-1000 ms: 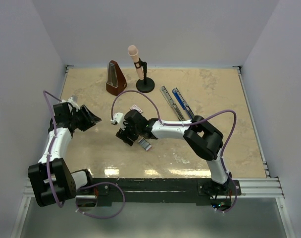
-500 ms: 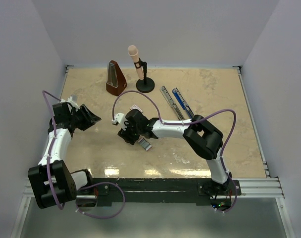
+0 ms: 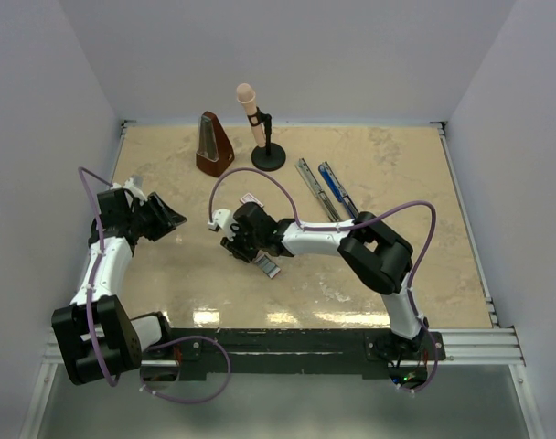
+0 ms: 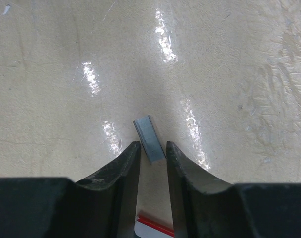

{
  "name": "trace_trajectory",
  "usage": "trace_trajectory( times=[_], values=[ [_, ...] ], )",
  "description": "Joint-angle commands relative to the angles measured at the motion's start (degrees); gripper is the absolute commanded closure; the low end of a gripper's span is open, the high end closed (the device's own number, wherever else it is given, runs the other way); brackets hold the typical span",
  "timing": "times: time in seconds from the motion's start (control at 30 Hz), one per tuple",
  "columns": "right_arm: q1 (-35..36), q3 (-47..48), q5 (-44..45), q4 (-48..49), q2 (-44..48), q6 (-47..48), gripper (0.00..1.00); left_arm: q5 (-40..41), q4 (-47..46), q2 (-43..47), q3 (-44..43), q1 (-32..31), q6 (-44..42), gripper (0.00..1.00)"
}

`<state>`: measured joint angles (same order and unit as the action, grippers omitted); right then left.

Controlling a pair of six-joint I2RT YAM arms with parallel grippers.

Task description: Unload the staples from the stapler

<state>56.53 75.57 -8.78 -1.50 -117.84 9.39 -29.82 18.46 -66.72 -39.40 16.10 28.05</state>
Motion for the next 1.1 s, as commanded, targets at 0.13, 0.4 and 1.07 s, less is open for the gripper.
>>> trace_trajectory(
  times=[0.13, 0.4, 1.07],
  values=[
    [-0.2, -1.39, -1.24, -1.67, 1.04, 0.54, 0.76, -0.41, -1.67, 1.59, 0.46, 0.43, 0.69, 0.5],
    [-0.02, -2.53, 0.42, -0.53, 1.56, -0.86, 0.81, -1.29, -2.11, 1.42, 0.73, 0.43, 0.77, 0.5],
    [-13.62, -13.59, -16.16, 19.22, 12.19, -32.38, 0.86, -14.38, -11.42, 1.15, 3.18, -2.38, 2.35, 0.5]
  ],
)
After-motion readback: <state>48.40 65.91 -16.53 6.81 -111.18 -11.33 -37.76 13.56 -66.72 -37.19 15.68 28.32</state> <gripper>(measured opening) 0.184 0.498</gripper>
